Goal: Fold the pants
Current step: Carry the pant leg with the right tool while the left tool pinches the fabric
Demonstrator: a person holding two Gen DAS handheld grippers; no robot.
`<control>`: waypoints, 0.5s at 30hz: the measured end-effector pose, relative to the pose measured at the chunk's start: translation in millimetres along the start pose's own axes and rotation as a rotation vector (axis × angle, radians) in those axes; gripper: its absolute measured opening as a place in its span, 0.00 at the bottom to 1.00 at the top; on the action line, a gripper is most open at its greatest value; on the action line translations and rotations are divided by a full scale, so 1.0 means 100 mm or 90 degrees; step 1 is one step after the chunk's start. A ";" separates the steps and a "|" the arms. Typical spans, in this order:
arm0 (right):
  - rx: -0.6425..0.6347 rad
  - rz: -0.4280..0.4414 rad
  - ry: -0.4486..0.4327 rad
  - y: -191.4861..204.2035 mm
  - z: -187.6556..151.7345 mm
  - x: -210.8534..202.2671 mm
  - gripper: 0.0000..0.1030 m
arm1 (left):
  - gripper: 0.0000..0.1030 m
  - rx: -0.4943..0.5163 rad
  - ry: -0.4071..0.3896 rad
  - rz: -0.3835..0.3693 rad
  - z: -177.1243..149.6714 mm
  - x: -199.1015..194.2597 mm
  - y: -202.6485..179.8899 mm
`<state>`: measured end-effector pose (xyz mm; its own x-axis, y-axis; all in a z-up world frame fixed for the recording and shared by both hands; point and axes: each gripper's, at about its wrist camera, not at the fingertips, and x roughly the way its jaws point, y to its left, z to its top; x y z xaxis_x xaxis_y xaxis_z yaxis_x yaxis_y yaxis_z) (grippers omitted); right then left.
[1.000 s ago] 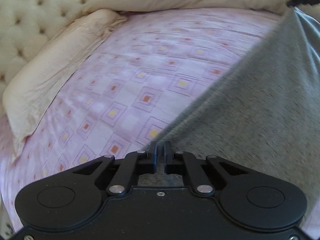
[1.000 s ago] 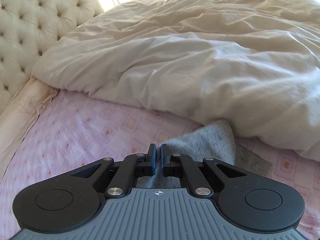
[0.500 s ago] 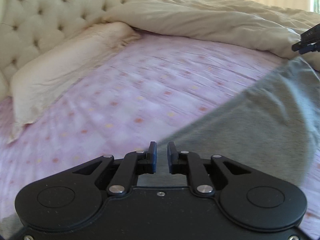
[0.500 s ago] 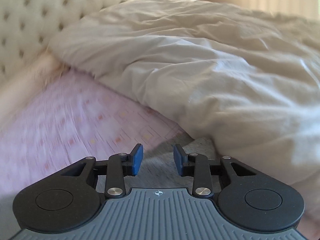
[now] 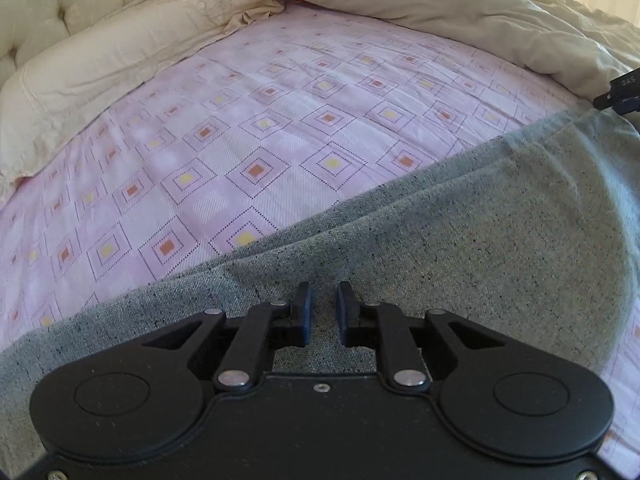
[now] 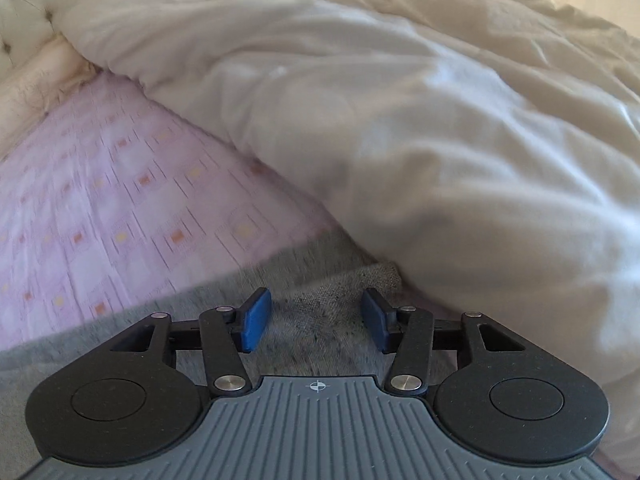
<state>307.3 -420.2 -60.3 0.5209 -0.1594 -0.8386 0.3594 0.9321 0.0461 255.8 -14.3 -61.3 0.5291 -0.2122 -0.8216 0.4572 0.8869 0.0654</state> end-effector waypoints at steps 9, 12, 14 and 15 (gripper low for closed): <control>-0.044 0.027 -0.105 -0.07 -0.05 -0.45 0.01 | 0.23 -0.009 -0.020 0.003 -0.03 -0.01 -0.01; -0.034 0.002 -0.149 -0.15 0.00 -0.54 0.00 | 0.24 -0.013 -0.023 0.006 -0.04 -0.01 -0.01; -0.038 -0.016 -0.126 -0.18 0.09 -0.48 0.00 | 0.25 -0.024 -0.023 0.005 -0.04 -0.02 0.01; -0.030 0.003 -0.116 -0.20 0.13 -0.48 0.02 | 0.25 -0.030 -0.022 0.005 -0.03 -0.02 0.02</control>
<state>285.3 -435.5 -14.4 0.6558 -0.2075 -0.7259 0.3218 0.9466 0.0201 253.7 -11.1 -61.7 0.5571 -0.2189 -0.8011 0.4192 0.9068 0.0437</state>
